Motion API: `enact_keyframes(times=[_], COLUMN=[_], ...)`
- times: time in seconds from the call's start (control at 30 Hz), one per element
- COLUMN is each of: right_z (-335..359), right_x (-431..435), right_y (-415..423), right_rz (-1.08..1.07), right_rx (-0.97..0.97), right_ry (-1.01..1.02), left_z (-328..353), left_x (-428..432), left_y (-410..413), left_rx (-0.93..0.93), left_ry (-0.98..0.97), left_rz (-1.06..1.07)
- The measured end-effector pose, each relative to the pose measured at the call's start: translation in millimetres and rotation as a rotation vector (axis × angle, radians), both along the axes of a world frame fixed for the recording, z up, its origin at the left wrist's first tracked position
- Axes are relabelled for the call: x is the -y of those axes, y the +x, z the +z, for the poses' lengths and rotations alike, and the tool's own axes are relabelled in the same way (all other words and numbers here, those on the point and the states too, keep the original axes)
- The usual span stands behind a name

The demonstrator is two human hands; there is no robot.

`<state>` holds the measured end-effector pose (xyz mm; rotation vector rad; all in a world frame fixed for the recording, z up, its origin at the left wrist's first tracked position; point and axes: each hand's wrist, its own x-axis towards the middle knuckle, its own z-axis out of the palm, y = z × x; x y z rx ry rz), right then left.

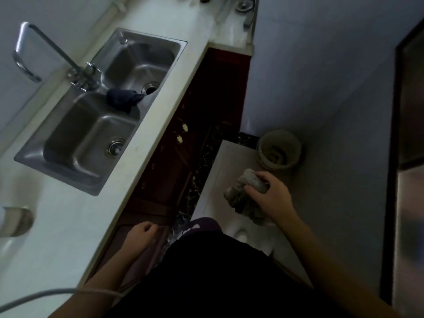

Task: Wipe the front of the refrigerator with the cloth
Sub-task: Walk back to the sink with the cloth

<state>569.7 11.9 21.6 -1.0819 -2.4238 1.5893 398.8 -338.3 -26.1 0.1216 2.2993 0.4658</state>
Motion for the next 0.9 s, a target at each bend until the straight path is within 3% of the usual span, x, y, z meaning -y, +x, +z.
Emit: enact_keyframes(times=[0.37, 0.63, 0.9], right_z=[-23.3, -18.0, -17.1], right_x=[-127.2, -200.7, -279.2], right_y=[-85.8, -144.5, -239.8], right_rz=[-0.143, -0.347, -0.229], right_rx=[0.112, 0.115, 0.097], right_ry=[-0.056, -0.013, -0.013], left_z=[-14.9, -5.7, -5.8], left_x=[-155.5, -310.1, -381.3], left_y=[-129.6, -236.4, -301.4], left_rx=[0.058, 0.052, 0.056], left_ry=[0.038, 0.106, 0.166], left_rz=[-0.031, -0.284, -0.171])
